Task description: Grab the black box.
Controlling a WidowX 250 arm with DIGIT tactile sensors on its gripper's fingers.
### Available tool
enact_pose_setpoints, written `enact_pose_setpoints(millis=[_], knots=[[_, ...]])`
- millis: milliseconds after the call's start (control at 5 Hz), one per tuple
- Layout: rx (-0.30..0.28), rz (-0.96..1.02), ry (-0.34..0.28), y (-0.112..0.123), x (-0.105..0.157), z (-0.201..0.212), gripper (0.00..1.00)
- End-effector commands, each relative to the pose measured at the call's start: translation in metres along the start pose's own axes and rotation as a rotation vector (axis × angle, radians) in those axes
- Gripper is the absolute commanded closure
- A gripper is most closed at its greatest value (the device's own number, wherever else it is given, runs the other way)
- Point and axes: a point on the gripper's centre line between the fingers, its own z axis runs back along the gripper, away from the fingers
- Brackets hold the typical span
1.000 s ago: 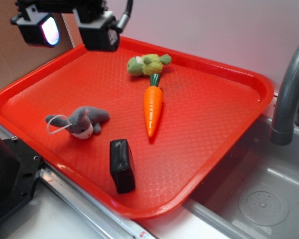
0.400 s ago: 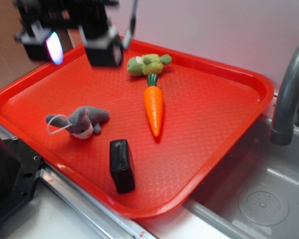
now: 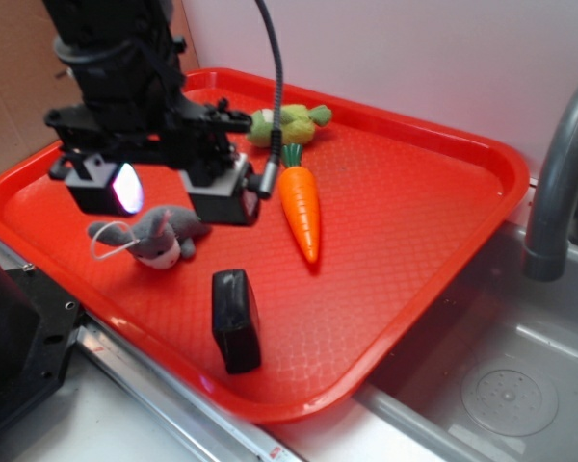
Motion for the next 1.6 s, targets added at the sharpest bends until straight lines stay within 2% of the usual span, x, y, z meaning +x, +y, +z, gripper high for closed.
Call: enact_pose_setpoints(millis=[0, 200, 400, 800, 1000, 1200, 1400], knots=[[-0.067, -0.021, 0.053, -0.034, -0.003, -0.029, 0.0], [-0.061, -0.048, 0.089, -0.045, -0.013, -0.035, 0.0], [-0.03, -0.066, 0.137, -0.046, -0.027, -0.048, 0.0], [0.035, -0.082, 0.231, -0.037, -0.043, -0.069, 0.0], [0.062, -0.131, 0.209, -0.032, -0.039, -0.071, 1.0], [0.058, -0.242, 0.081, -0.023, -0.01, -0.048, 1.0], [0.02, -0.31, -0.044, -0.001, 0.034, -0.007, 1.0]])
